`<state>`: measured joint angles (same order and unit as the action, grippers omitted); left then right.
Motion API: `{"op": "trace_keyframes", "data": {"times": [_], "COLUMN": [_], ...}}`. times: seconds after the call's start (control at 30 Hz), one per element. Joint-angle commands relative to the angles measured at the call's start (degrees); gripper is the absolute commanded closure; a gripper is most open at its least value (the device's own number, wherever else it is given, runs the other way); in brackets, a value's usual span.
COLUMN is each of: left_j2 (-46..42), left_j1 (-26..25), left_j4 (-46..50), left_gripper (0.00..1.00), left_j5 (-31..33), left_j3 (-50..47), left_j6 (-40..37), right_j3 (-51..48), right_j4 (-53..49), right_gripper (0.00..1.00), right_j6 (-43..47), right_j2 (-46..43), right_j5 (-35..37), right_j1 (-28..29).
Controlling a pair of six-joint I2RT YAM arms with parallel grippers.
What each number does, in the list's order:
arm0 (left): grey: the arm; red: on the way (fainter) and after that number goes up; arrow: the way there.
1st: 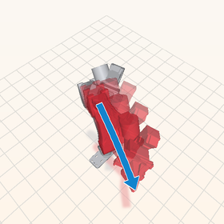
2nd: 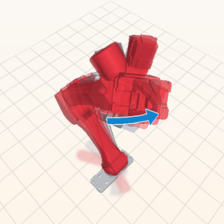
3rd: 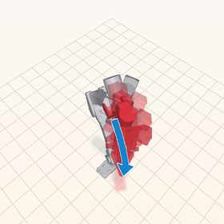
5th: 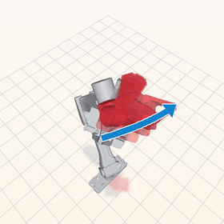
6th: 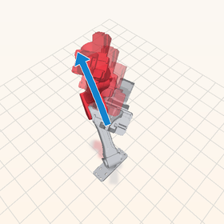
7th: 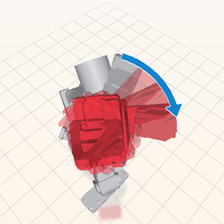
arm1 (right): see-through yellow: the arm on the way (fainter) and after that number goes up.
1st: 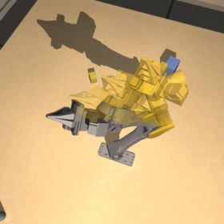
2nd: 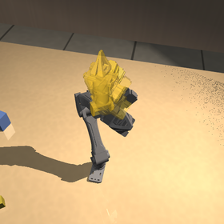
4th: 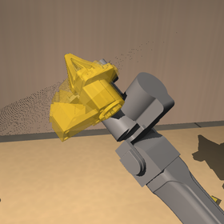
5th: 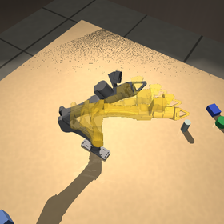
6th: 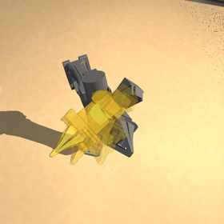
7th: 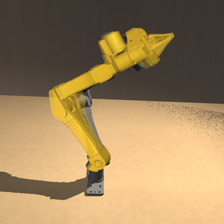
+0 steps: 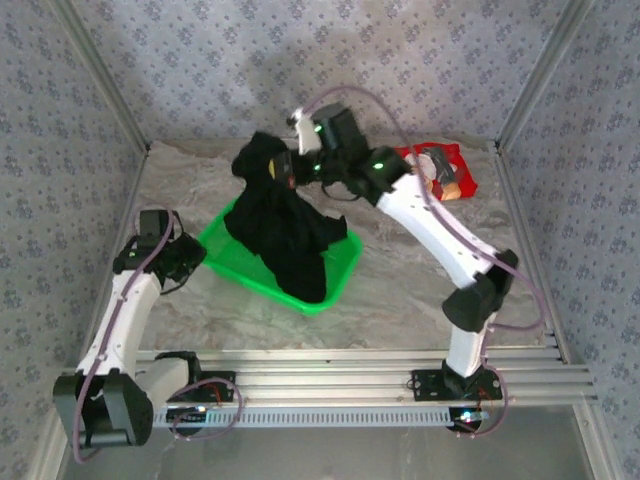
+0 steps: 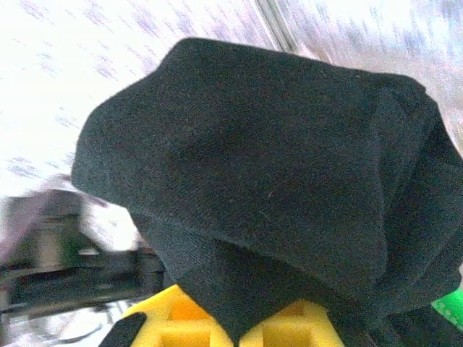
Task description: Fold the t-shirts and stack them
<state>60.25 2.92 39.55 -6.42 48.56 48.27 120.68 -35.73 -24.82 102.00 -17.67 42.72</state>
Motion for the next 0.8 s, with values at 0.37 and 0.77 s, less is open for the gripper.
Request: {"op": "trace_keyframes", "data": {"times": [0.37, 0.77], "left_j2": [13.46, 23.44], "left_j1": [13.59, 15.33], "left_j4": [-8.94, -11.56], "left_gripper": [1.00, 1.00], "left_j5": [12.26, 17.29], "left_j3": [11.37, 16.61], "left_j6": [6.75, 13.21], "right_j3": [8.24, -6.19], "right_j4": [-9.19, -20.95], "right_gripper": [1.00, 1.00], "right_j6": [-2.71, -2.02], "right_j2": [-18.08, -28.88], "right_j5": [-4.12, -11.34], "right_j1": [-16.67, -36.24]}}
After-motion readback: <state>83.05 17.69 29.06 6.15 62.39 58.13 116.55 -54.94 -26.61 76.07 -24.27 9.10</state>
